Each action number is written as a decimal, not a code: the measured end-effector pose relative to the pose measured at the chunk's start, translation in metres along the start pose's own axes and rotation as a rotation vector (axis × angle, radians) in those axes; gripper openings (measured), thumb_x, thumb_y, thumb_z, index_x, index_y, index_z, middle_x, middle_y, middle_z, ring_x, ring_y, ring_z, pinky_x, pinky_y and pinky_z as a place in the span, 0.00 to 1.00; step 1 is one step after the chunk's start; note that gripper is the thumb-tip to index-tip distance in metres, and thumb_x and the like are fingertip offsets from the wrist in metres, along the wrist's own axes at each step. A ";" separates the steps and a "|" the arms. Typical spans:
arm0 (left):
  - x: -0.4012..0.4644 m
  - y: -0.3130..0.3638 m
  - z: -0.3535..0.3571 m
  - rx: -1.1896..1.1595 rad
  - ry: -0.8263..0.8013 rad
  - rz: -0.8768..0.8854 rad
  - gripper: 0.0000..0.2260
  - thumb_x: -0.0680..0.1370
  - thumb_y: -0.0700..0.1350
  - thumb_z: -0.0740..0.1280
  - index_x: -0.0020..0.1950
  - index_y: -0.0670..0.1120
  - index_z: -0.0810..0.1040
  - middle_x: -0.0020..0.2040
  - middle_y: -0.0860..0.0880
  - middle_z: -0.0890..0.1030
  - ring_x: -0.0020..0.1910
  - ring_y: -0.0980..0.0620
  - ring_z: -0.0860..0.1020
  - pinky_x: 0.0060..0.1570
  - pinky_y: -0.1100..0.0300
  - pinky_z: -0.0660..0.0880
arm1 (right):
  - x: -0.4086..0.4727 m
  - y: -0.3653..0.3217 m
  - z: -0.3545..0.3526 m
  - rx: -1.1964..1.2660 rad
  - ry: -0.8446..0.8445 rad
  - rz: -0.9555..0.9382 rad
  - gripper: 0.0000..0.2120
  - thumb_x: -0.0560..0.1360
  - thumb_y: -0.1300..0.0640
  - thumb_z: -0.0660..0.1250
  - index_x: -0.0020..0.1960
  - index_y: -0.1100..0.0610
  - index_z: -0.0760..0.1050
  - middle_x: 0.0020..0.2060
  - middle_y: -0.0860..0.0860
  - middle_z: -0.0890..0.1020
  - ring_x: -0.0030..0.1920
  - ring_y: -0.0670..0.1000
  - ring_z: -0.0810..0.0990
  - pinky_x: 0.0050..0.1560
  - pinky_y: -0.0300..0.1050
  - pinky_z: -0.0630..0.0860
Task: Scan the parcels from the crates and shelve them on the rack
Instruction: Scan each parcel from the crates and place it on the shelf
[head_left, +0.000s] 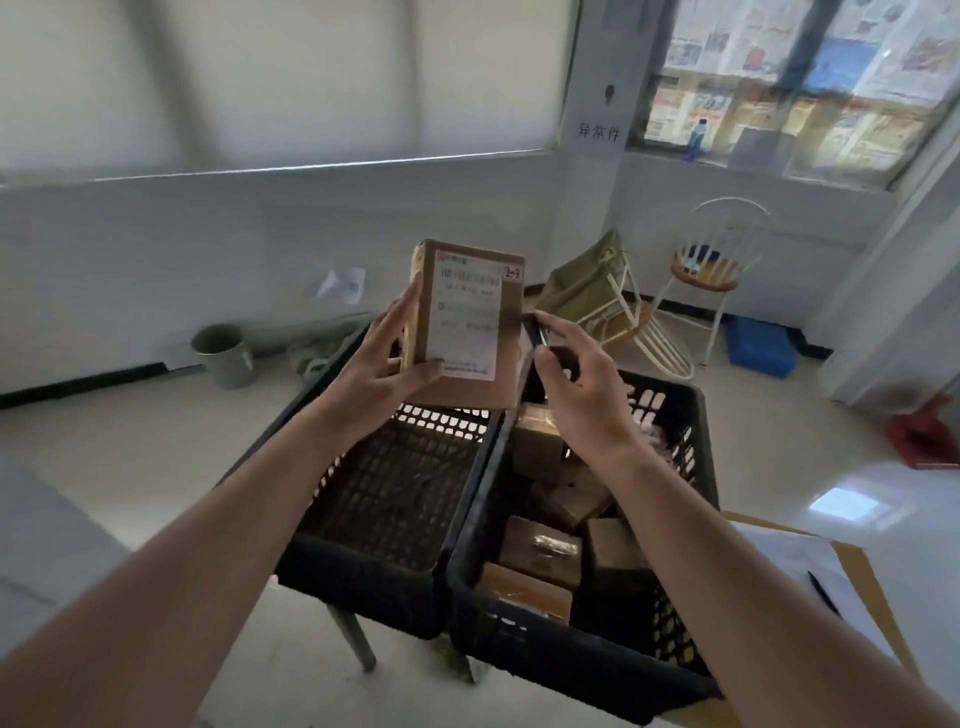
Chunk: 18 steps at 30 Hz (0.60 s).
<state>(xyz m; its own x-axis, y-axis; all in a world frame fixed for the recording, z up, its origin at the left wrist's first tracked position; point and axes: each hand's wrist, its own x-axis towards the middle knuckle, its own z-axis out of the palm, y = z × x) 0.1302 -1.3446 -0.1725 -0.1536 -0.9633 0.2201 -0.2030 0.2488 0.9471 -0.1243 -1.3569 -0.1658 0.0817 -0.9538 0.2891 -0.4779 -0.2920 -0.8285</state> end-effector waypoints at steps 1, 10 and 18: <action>-0.011 0.005 -0.002 0.004 0.020 0.007 0.38 0.81 0.47 0.71 0.79 0.77 0.54 0.83 0.60 0.58 0.81 0.45 0.63 0.73 0.35 0.71 | 0.002 -0.003 0.007 0.048 0.009 -0.013 0.21 0.87 0.50 0.62 0.79 0.44 0.70 0.71 0.50 0.77 0.68 0.46 0.75 0.73 0.57 0.74; -0.131 0.051 0.004 0.010 0.376 -0.038 0.40 0.82 0.42 0.70 0.80 0.75 0.54 0.79 0.68 0.64 0.76 0.56 0.72 0.67 0.43 0.78 | -0.013 -0.046 0.065 0.472 -0.297 -0.134 0.21 0.89 0.50 0.56 0.79 0.33 0.68 0.66 0.39 0.69 0.67 0.40 0.72 0.66 0.49 0.78; -0.253 0.093 0.002 0.139 0.662 -0.113 0.40 0.83 0.44 0.70 0.80 0.76 0.51 0.80 0.69 0.61 0.72 0.54 0.76 0.71 0.44 0.75 | -0.075 -0.110 0.118 0.594 -0.514 -0.282 0.23 0.85 0.46 0.54 0.80 0.37 0.69 0.63 0.44 0.69 0.66 0.47 0.73 0.70 0.55 0.77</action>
<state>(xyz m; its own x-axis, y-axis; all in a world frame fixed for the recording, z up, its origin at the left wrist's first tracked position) 0.1485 -1.0778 -0.1409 0.4903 -0.8318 0.2601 -0.3118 0.1113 0.9436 0.0252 -1.2617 -0.1534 0.5871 -0.7106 0.3877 0.1490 -0.3759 -0.9146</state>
